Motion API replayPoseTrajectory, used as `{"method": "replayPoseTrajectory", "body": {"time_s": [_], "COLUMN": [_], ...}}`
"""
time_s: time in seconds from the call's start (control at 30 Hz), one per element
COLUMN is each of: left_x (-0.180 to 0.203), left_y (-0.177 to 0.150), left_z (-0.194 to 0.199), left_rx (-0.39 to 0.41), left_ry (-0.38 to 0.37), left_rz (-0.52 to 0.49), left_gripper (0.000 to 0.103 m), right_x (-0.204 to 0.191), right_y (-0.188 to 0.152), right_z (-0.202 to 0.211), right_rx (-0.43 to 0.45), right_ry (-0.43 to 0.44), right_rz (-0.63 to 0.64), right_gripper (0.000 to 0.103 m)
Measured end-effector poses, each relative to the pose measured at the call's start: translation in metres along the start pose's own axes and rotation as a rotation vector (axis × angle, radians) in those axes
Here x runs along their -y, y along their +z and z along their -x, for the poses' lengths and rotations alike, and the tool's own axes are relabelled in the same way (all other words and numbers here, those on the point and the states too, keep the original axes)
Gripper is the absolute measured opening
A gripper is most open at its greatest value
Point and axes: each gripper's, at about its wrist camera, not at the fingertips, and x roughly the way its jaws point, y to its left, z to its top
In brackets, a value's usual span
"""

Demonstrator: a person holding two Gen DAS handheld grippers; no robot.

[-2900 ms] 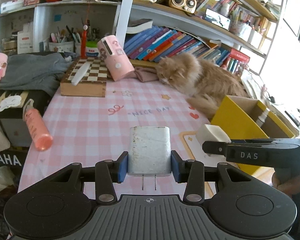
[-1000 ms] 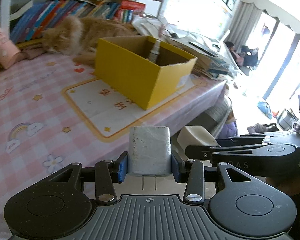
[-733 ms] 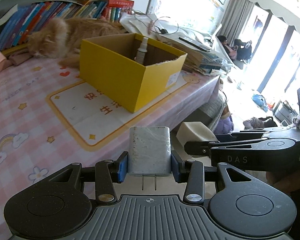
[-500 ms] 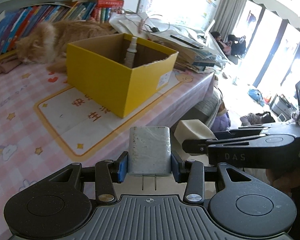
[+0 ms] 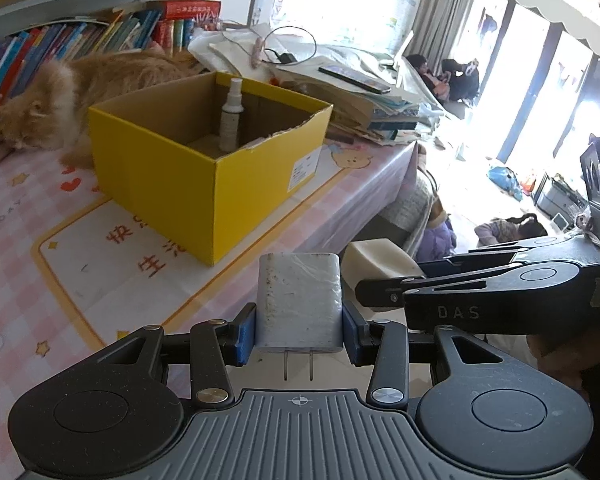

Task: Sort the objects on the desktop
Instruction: 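Lift and carry the charger block and cream cube toward the yellow box, then lower the charger block and cream cube into the yellow box and open both tools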

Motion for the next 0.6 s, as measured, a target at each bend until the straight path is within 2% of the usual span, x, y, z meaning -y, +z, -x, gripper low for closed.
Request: {"method": "replayPoseTrajectory", "body": {"time_s": [0.33, 0.6], "left_x": [0.015, 0.023], "left_y": [0.025, 0.055], "left_z": [-0.028, -0.043], "left_rx": [-0.004, 0.038], "left_ry": [0.014, 0.037], "left_rz": [0.001, 0.034], "left_gripper": [0.042, 0.042], "right_x": [0.033, 0.062], "right_y": [0.022, 0.048], "right_z": [-0.011, -0.019], "right_rx": [-0.004, 0.029], "right_ry": [0.018, 0.038], "right_rz": [0.003, 0.006], "right_gripper": [0.034, 0.034]}}
